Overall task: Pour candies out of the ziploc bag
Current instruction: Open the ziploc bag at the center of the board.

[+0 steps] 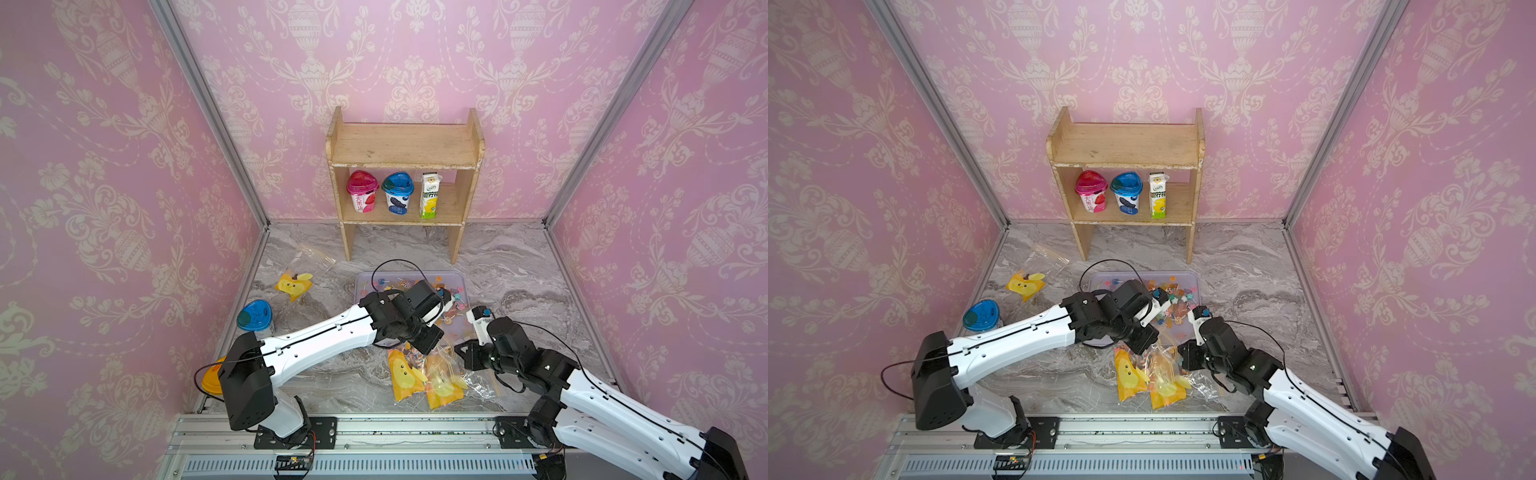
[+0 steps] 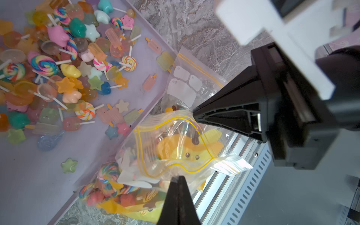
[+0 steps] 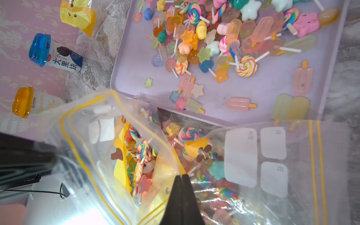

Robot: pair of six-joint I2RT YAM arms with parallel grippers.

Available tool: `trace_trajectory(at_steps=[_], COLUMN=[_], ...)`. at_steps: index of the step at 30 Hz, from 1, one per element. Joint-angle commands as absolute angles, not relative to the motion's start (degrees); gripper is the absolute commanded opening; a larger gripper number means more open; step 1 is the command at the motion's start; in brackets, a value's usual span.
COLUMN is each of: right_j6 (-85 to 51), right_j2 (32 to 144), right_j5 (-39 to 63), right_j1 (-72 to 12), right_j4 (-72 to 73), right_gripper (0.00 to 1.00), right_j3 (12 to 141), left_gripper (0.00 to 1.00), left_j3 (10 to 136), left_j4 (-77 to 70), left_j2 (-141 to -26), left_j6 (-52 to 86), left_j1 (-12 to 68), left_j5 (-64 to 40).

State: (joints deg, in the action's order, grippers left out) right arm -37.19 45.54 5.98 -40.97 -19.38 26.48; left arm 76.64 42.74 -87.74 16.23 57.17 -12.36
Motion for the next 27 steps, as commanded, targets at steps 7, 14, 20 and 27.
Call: trace_trajectory(at_steps=[7, 14, 20, 27], right_j6=[-35.30, -34.58, -32.55, -30.53], right_j2=[46.67, 46.88, 46.23, 45.52], right_j5=[4.32, 3.46, 0.81, 1.56], right_j1=[-40.62, -40.56, -40.33, -38.97], right_j4=[-20.25, -21.85, -26.03, -28.21], right_gripper=[0.00, 0.12, 0.37, 0.51], right_j3=[29.16, 30.35, 31.97, 33.30], left_gripper=[0.00, 0.00, 0.15, 0.23], left_j3=[85.17, 84.82, 77.95, 68.40], left_j4=[57.57, 56.70, 49.37, 40.15], left_j2=[-88.56, -88.17, -84.91, -78.02], left_j6=[8.22, 8.03, 12.14, 17.15], left_j1=[56.69, 56.56, 55.23, 52.79], left_j5=[-15.21, -15.77, -14.96, -14.06])
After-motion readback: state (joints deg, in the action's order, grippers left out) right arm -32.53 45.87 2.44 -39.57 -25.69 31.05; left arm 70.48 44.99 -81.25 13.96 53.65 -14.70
